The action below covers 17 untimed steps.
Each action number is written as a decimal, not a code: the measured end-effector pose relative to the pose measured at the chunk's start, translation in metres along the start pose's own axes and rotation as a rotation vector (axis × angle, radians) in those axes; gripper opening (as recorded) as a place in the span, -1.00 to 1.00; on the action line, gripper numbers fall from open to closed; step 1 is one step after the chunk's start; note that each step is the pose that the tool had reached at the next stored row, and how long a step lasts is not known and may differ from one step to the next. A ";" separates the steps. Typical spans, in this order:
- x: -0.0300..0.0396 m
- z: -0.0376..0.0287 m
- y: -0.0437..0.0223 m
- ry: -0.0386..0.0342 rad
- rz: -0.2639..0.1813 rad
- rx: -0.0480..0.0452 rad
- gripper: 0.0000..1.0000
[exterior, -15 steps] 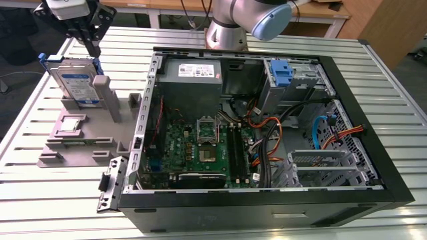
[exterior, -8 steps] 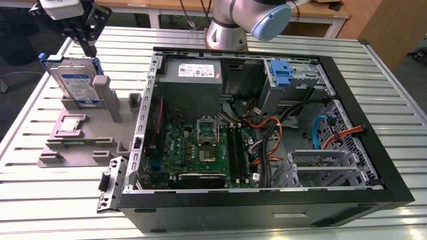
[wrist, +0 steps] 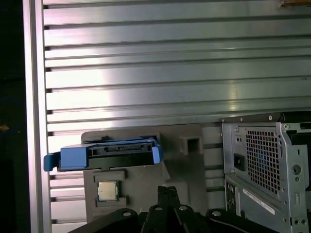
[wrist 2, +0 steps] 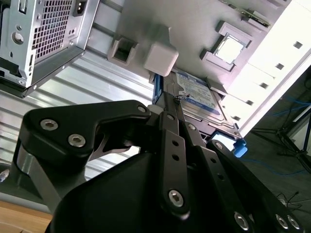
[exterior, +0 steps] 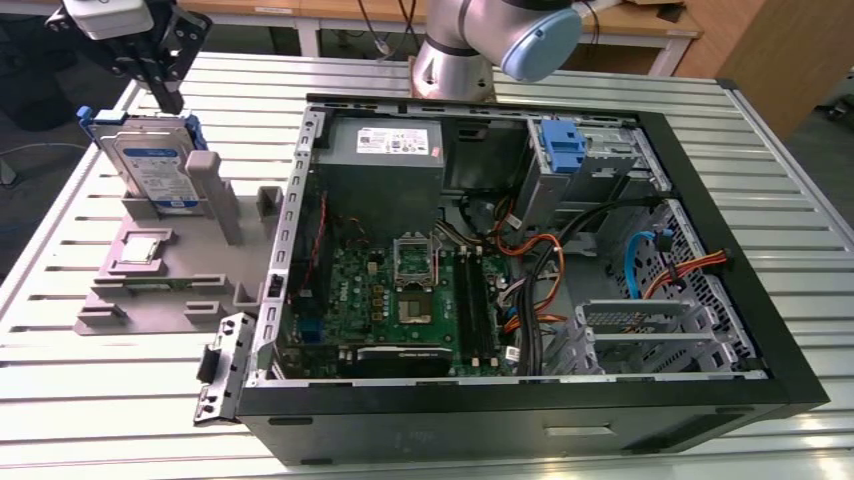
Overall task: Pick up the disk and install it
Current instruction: 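Reach for the disk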
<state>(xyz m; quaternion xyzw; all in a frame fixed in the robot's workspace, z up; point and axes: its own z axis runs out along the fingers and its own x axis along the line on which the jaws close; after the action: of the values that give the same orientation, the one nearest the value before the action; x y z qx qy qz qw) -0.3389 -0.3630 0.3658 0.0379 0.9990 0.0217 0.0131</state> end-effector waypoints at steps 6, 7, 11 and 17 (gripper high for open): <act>0.0011 0.0000 -0.0001 0.0000 0.000 0.0000 -0.80; 0.0018 0.0000 -0.0001 0.0000 0.000 0.0000 -0.80; 0.0052 0.0002 -0.0004 0.0000 0.000 -0.0001 -0.80; 0.0115 0.0011 -0.0008 0.0001 0.000 0.0000 -0.80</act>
<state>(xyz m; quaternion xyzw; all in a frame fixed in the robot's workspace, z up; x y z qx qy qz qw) -0.3504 -0.3629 0.3644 0.0379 0.9990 0.0217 0.0130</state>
